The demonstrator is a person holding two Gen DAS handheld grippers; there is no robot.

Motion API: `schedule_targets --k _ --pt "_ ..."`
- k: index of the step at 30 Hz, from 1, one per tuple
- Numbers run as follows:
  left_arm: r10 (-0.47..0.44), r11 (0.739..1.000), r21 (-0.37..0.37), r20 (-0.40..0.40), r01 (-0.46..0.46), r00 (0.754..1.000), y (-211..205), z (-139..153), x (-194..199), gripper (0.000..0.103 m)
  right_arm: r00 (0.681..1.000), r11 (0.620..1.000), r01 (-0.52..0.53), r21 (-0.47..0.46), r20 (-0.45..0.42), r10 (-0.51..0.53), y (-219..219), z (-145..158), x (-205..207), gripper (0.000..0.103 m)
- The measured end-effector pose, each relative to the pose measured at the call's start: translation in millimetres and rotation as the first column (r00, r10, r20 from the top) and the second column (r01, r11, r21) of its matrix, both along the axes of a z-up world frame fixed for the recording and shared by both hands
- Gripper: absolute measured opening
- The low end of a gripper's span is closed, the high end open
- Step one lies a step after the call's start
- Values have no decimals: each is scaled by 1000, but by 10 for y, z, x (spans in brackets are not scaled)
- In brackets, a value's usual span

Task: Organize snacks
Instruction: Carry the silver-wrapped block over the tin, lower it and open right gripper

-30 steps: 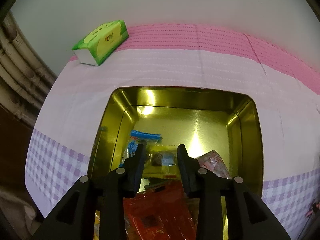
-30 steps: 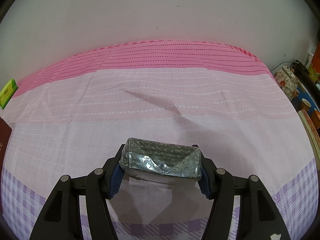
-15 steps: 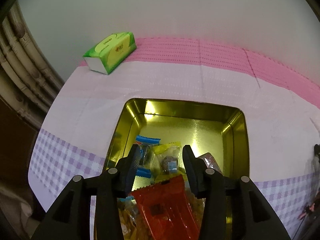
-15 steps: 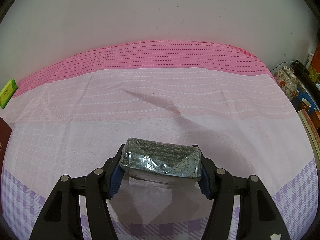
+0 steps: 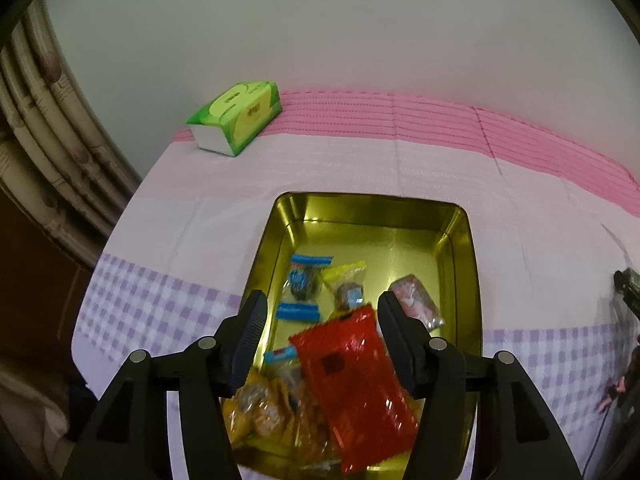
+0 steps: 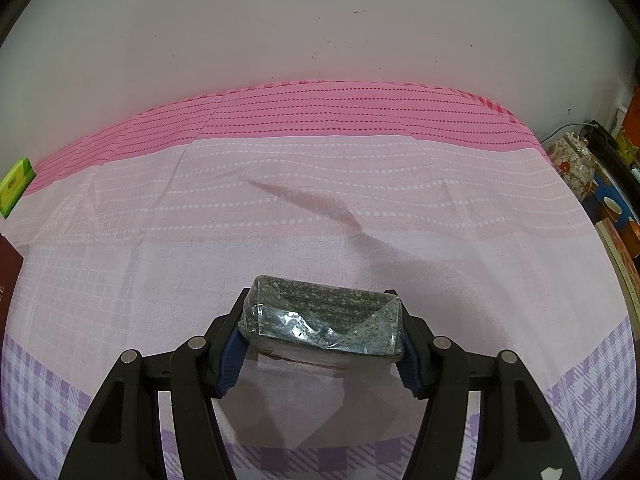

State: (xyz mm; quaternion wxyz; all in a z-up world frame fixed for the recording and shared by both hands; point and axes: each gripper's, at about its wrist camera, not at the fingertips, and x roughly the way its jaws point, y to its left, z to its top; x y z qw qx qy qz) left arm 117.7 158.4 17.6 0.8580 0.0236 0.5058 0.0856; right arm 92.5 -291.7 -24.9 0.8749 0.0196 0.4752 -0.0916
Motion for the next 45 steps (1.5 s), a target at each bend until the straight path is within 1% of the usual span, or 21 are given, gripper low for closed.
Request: schedule_targets --k 4,12,21,27,33,37,39,42,45 --pt "6 999 -32 12 -6 1000 79 63 -148 59 1000 1000 0 0 0 0 10 -1 4 59" --pt "23 999 -25 13 -23 1000 192 80 -399 59 1000 1000 -2 2 2 2 -17 -7 -5 58" --pt "47 998 -46 1 -47 999 266 14 -603 59 1000 1000 -3 -2 -5 3 -5 -15 6 56" --pt "55 997 -54 23 -53 998 282 3 -696 59 1000 1000 -9 -22 -18 9 62 31 9 56" --pt "58 997 -62 37 -55 998 311 -14 -750 59 1000 999 -24 -34 -3 24 113 214 -36 56" --pt "70 995 -77 40 -67 997 357 -28 -808 59 999 999 -47 -26 12 48 235 376 -68 56" --pt "74 995 -70 47 -70 996 377 -24 -838 60 998 998 -66 -13 20 66 326 465 -92 56" --pt "87 995 -60 54 -84 995 426 -20 -888 66 994 994 -106 14 35 106 530 594 -103 56" --pt "106 993 -50 59 -103 993 488 -9 -930 67 987 987 -158 40 45 156 806 682 -122 56"
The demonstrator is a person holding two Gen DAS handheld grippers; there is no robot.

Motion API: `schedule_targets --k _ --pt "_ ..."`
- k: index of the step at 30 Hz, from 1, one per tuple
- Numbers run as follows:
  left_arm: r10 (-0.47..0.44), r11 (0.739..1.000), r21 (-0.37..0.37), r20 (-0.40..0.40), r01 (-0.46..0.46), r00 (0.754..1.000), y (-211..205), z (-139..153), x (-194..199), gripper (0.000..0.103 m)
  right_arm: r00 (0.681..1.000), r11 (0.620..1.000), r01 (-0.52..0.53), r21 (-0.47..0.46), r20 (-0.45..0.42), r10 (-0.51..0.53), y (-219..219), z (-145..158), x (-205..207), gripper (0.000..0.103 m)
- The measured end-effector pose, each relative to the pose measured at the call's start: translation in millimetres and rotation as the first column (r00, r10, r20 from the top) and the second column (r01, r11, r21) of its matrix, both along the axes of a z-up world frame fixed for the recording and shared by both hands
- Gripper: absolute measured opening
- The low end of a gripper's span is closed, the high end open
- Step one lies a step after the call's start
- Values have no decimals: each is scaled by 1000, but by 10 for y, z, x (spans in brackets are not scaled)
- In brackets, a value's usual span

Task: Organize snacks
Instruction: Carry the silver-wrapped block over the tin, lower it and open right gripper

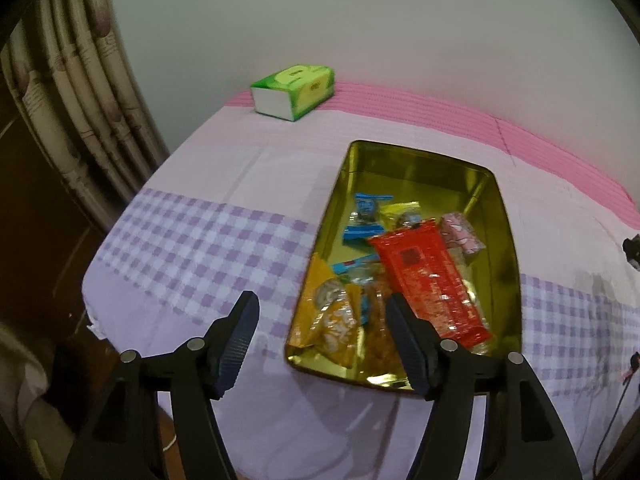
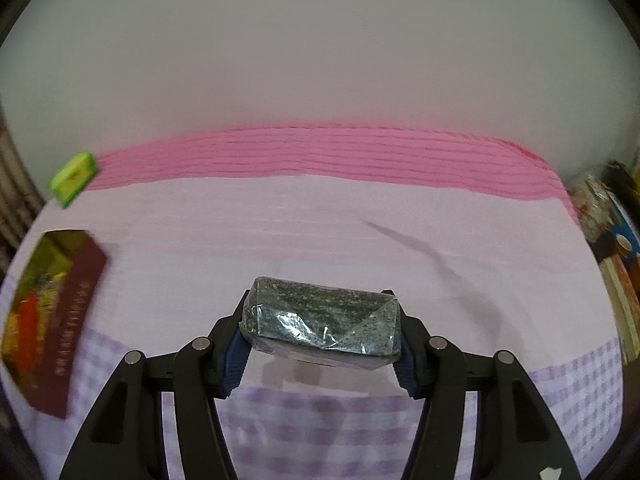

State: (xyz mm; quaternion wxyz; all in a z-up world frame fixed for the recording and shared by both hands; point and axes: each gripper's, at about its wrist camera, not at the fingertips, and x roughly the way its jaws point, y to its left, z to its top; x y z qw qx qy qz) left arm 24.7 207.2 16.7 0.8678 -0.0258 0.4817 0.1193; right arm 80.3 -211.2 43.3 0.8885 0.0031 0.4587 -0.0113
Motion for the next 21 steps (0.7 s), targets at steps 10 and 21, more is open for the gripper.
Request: schedule_targets --k 10,21 --pt "40 999 33 12 -40 999 166 50 -143 71 966 965 -258 54 12 258 1269 113 -121 56" --pt "81 996 28 27 -82 996 338 113 -286 76 897 896 -440 63 -13 442 2383 32 -242 56"
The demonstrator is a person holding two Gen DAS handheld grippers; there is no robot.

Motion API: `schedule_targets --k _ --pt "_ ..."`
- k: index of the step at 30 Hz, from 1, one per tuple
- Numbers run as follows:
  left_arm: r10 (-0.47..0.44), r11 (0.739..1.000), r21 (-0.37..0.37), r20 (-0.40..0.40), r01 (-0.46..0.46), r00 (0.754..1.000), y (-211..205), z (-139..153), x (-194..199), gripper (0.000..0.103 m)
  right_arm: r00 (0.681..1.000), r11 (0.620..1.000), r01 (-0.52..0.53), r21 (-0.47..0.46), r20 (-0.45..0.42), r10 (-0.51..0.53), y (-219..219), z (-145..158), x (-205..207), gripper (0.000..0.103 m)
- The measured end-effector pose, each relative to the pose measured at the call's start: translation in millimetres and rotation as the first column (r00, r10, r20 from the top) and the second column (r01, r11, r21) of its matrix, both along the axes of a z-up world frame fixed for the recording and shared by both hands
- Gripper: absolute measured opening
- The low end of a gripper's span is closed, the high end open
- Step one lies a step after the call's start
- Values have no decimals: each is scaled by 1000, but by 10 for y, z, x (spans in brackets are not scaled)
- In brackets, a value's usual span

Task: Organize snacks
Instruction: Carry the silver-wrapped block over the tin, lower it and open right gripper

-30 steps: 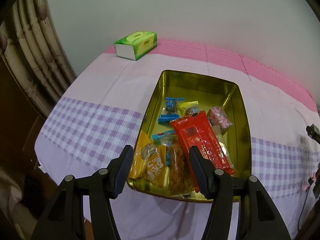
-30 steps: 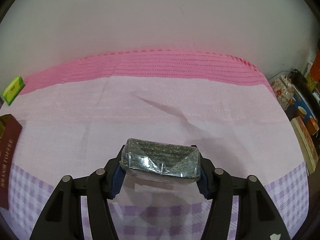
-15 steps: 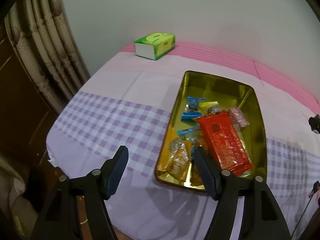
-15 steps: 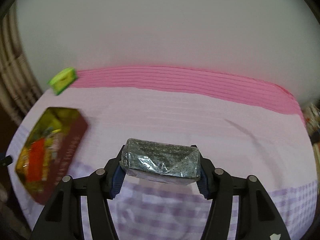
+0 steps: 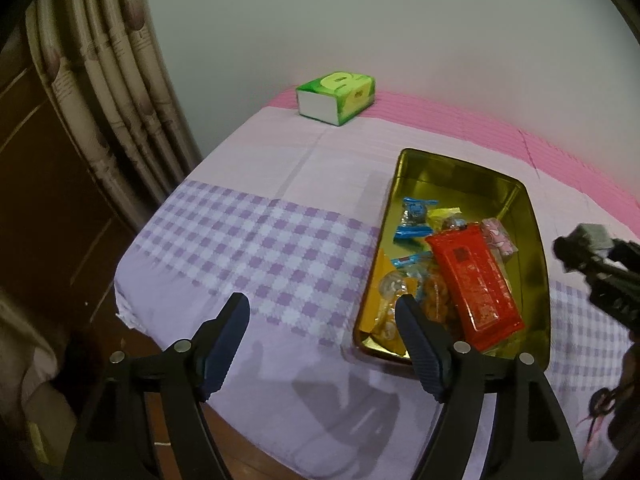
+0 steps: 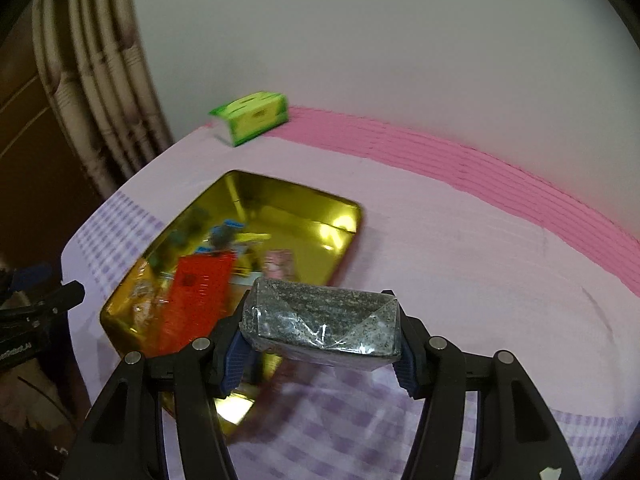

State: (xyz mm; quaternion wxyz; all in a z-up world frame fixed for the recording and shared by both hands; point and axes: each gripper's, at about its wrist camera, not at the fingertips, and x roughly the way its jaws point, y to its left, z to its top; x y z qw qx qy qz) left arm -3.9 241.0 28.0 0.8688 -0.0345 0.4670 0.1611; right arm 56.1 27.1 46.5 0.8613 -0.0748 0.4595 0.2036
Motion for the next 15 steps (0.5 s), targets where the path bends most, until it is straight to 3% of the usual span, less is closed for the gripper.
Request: schedule_targets --k 15 --pt "38 999 12 -26 -38 999 115 -25 -81 76 998 997 -51 -57 -26 49 610 -285 159 56"
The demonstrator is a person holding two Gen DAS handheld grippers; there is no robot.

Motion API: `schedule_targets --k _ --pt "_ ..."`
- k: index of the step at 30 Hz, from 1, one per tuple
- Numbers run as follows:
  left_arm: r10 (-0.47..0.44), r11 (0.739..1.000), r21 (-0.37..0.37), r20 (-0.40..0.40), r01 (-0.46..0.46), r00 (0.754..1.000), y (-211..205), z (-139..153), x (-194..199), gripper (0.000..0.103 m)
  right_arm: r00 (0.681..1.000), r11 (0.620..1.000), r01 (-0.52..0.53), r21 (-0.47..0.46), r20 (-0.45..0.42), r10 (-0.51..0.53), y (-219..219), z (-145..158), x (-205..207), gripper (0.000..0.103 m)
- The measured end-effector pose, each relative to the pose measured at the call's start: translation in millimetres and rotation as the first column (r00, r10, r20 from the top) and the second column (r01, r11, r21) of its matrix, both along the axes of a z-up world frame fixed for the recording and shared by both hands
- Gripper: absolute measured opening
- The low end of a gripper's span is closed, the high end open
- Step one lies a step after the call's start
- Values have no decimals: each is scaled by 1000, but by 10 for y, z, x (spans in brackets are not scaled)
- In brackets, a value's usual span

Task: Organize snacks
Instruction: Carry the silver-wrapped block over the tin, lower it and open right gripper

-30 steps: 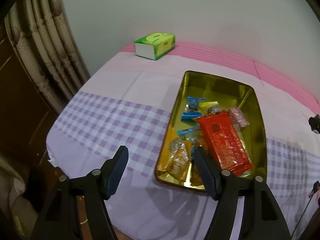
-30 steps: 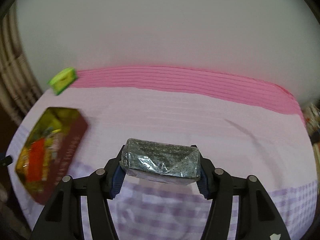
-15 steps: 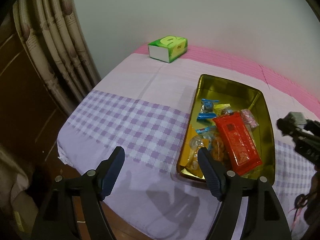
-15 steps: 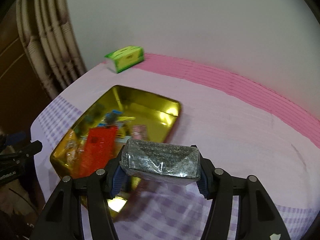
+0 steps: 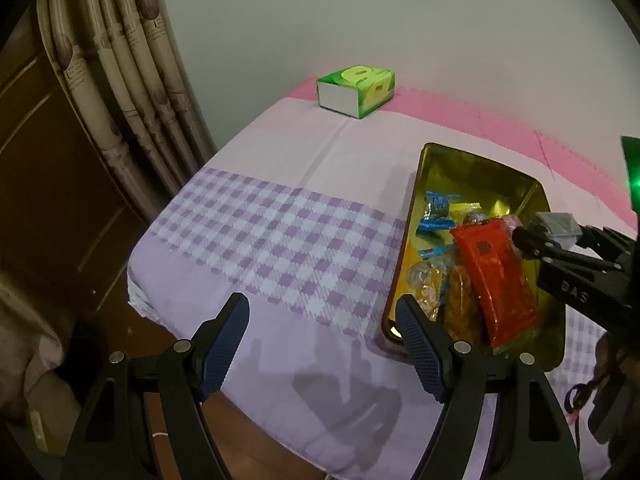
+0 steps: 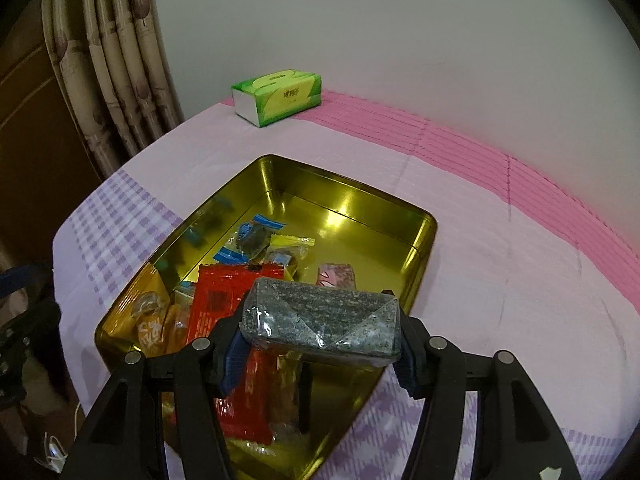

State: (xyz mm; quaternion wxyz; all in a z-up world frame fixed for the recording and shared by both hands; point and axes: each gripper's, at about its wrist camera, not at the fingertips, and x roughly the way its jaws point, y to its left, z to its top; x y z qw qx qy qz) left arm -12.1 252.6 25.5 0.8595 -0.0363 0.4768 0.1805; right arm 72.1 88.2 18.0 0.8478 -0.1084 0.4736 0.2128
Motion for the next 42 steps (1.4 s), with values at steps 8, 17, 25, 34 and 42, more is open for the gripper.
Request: schedule_targets --k 8,17,25,34,42 --pt "8 1000 -8 -9 -8 1000 31 -12 -53 76 1000 1000 13 -17 -18 -13 104 -143 64 57" --pt "3 1000 -10 -16 -3 1000 1 -7 -107 76 998 999 44 -7 -37 -44 158 -184 156 58" --pt "0 1000 -9 -19 -1 1000 -24 -5 -124 78 999 999 46 -12 -24 -46 171 -170 144 69" --pt "-12 1000 1 -23 12 1000 -79 -2 -151 78 999 999 32 -23 43 -31 194 -3 20 83" --pt "-16 1000 6 -30 16 999 -101 -17 -148 78 995 1000 19 -10 96 -18 181 304 -274 101"
